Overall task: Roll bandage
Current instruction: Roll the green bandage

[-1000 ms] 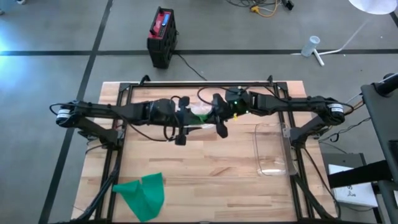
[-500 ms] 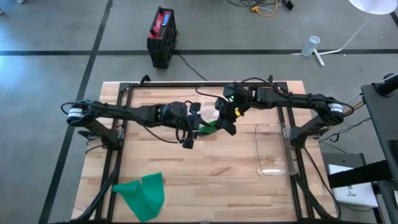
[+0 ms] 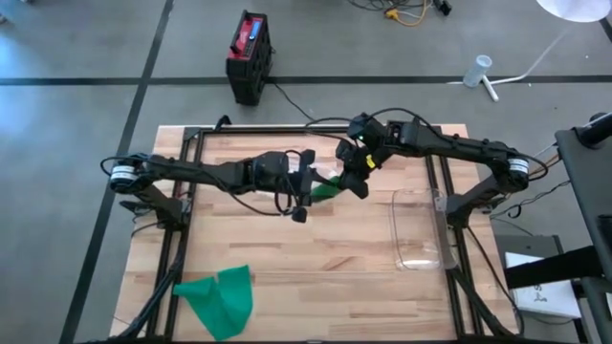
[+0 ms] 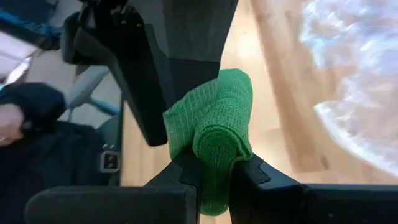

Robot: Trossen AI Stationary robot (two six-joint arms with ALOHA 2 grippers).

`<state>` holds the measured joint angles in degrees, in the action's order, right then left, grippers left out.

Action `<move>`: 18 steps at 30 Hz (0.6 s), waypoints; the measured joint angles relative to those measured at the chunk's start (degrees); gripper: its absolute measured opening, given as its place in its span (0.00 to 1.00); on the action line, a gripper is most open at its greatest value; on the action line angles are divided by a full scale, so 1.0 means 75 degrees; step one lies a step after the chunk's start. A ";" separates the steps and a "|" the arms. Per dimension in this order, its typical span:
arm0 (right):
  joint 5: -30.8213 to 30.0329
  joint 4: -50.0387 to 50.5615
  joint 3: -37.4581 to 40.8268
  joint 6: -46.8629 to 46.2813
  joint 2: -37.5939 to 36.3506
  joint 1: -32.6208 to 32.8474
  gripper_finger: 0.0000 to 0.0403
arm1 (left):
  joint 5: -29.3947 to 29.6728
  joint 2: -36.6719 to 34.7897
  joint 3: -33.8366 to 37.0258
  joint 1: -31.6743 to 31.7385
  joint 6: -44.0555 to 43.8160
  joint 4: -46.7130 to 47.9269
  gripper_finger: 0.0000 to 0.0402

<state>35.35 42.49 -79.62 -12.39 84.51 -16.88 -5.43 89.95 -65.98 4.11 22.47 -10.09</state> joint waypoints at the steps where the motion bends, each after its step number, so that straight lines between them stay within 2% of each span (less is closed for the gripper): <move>1: 0.0113 0.0057 0.0001 -0.0001 0.0003 0.0000 0.08 | -0.0015 0.0001 0.0000 -0.0007 0.0001 0.0004 0.34; 11: 0.0499 0.0493 -0.0396 0.0398 0.0017 0.0003 0.08 | 0.0045 -0.0410 -0.0016 -0.0183 -0.0300 0.0807 0.30; 18: 0.0605 0.0462 -0.0453 0.0402 0.0000 0.0032 0.09 | 0.0058 -0.0956 0.0000 -0.0373 -0.0327 0.1246 0.32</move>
<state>39.89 45.95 -83.02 -9.38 84.51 -16.64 -4.99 82.78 -65.98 1.31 20.02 -0.75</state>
